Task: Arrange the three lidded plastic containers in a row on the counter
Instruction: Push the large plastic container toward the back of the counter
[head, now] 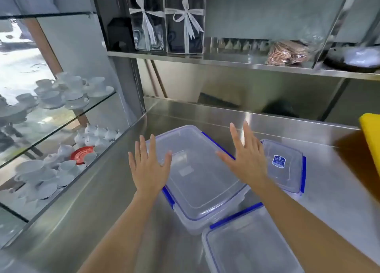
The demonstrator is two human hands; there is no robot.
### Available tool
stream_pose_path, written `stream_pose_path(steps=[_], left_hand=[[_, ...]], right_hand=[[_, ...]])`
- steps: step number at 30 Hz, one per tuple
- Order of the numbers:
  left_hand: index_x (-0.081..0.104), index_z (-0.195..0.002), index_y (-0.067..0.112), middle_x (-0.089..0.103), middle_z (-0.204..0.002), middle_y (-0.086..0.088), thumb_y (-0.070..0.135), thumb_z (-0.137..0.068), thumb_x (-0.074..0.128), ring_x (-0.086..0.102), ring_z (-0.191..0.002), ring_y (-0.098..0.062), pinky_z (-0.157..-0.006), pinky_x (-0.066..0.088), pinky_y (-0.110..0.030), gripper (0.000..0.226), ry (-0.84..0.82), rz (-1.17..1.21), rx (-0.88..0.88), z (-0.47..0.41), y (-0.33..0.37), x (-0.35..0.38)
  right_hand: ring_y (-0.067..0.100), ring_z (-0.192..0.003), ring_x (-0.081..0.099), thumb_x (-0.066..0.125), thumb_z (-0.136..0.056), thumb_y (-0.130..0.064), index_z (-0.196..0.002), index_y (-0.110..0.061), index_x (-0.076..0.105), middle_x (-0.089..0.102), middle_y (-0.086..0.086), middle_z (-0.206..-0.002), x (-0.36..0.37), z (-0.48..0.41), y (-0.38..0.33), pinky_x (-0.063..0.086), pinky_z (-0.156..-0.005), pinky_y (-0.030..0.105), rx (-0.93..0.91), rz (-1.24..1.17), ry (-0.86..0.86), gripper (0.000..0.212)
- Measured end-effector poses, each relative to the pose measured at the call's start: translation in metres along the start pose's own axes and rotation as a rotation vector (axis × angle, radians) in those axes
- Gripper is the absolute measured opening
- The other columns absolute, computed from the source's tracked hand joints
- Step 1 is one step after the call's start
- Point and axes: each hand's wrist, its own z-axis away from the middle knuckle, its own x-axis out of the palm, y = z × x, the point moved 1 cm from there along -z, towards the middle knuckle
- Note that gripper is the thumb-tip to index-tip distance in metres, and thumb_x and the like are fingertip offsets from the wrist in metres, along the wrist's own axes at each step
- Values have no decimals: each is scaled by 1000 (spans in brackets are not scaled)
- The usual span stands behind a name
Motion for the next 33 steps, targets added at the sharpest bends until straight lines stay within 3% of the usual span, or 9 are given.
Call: stream_pose_path(steps=[6,9,12,16,19,23,27,30,33], left_hand=[[43,-112,-3,47,-118,-21,46,-75,65,47,-113,-40,-92,41,-50,65,-70,146,-405,15,7,2],[41,-116,-3,45,-121,-21,40,-80,63,44,-116,-37,-92,41,-46,61,-116,201,-437,15,15,0],[39,-118,-1,44,-124,-20,36,-82,61,44,-116,-36,-93,41,-43,57,-177,205,-400,15,18,-3],[37,-129,5,36,-132,-14,53,-75,62,36,-126,-34,-103,37,-44,77,-394,251,-304,9,21,-4],[18,-143,7,18,-151,-14,63,-73,58,7,-143,-30,-117,15,-42,97,-509,336,-178,-8,19,10],[-8,-147,13,-10,-159,-7,60,-81,49,-18,-144,-20,-118,-1,-38,99,-655,235,66,-37,7,18],[-1,-148,19,-10,-159,-4,69,-79,40,-12,-146,-18,-120,2,-41,95,-653,-3,146,-49,-3,11],[14,-146,21,6,-159,-9,74,-72,43,4,-146,-27,-119,9,-46,96,-500,-61,125,-31,1,-3],[-9,-147,24,-10,-159,-3,91,-37,45,-10,-146,-22,-119,2,-46,139,-742,45,119,1,-3,-15]], right_hand=[[27,-144,24,53,-78,-65,-148,-39,6,-13,-5,-160,18,0,6,31,-110,48,147,-279,-534,88],[28,-133,42,55,-64,-79,-142,-47,24,26,4,-156,24,-6,9,36,-108,49,191,-305,-625,89],[28,-116,54,51,-55,-87,-135,-54,29,50,6,-132,29,-12,13,43,-101,49,226,-365,-659,90],[34,-121,50,49,-64,-81,-145,-46,15,39,14,-139,32,-15,9,42,-101,51,257,-337,-656,94],[38,-126,45,41,-75,-77,-149,-36,4,28,16,-148,38,-16,1,41,-100,50,300,-259,-633,92],[40,-128,42,36,-82,-71,-150,-25,0,24,16,-151,44,-15,-15,40,-98,49,382,-211,-551,90],[35,-132,38,59,-71,-69,-149,-30,9,22,12,-151,46,-14,-14,38,-106,49,419,-539,-608,101],[30,-145,13,76,-55,-62,-146,-39,11,14,2,-156,38,-5,-3,24,-114,58,286,-768,-694,114],[24,-148,-10,82,-57,-48,-145,-41,-11,-6,-6,-159,36,7,13,13,-117,57,147,-749,-852,128]])
